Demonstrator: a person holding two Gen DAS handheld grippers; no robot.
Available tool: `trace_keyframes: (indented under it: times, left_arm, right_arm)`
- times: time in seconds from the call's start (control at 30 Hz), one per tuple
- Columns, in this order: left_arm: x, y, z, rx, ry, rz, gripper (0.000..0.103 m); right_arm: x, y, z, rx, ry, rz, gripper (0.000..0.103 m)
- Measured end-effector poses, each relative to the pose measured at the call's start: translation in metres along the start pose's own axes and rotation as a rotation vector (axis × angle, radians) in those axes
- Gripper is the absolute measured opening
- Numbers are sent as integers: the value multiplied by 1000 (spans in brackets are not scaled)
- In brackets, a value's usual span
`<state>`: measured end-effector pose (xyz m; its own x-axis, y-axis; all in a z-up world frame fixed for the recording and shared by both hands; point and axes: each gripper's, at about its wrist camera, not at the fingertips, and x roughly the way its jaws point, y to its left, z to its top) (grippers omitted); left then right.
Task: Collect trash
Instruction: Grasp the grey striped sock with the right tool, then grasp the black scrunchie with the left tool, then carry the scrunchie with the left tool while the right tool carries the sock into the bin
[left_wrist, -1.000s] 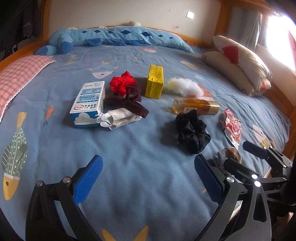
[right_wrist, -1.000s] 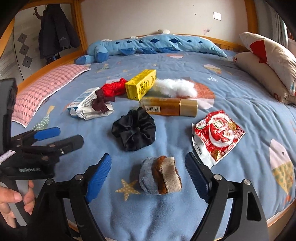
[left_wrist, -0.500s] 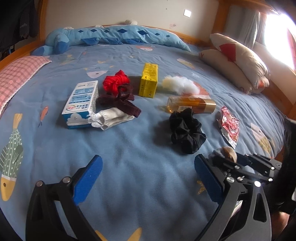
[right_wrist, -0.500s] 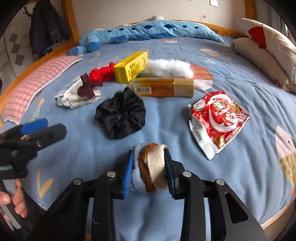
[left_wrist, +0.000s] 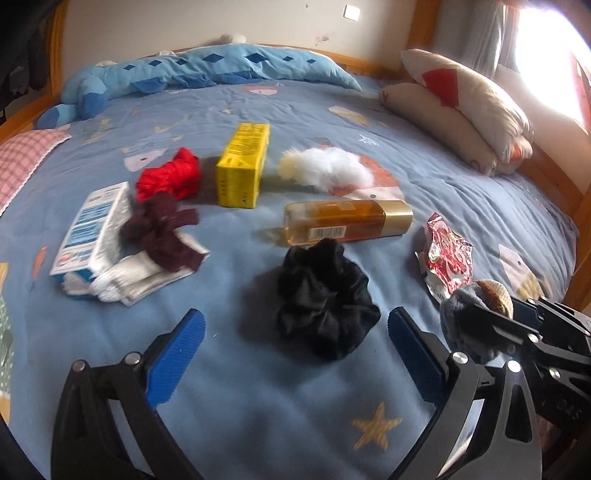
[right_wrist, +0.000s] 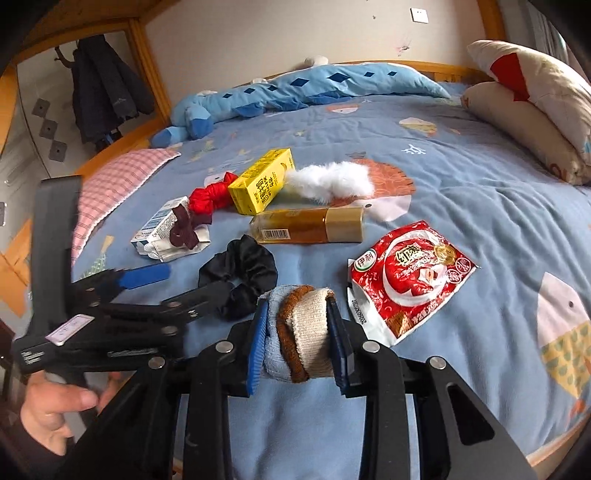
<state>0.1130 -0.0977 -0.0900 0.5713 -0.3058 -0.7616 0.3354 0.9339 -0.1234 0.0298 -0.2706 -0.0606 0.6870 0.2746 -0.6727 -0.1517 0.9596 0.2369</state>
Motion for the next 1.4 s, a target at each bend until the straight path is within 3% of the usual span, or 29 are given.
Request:
trace_keyframes:
  times: [0.1, 0.2, 0.3, 0.37, 0.47, 0.53, 0.73, 1.07, 1.4]
  left_arm:
    - [12, -3, 7, -11, 17, -13, 99]
    - [26, -6, 11, -16, 47, -20, 91]
    - [40, -10, 12, -9, 78, -23, 70]
    - [46, -14, 13, 5, 77, 1, 64]
    - [49, -16, 13, 24, 78, 31, 40]
    - [48, -13, 14, 15, 82, 28, 17]
    - [26, -2, 12, 3, 51, -9, 14]
    - [-47, -3, 0, 54, -29, -70, 15]
    - [-103, -50, -24, 151, -36, -240, 15]
  right_arm:
    - [1, -8, 4, 3, 2, -2, 30]
    - [-1, -19, 9, 18, -7, 7, 30]
    - [-1, -27, 13, 24, -15, 6, 30]
    - [1, -30, 14, 29, -11, 4, 30]
    - [4, -32, 14, 41, -4, 13, 30]
    - [6, -31, 13, 40, -4, 18, 30]
    - [3, -21, 11, 21, -1, 25, 30]
    - [-25, 7, 9, -2, -38, 25, 30]
    - [-99, 22, -14, -23, -121, -47, 30]
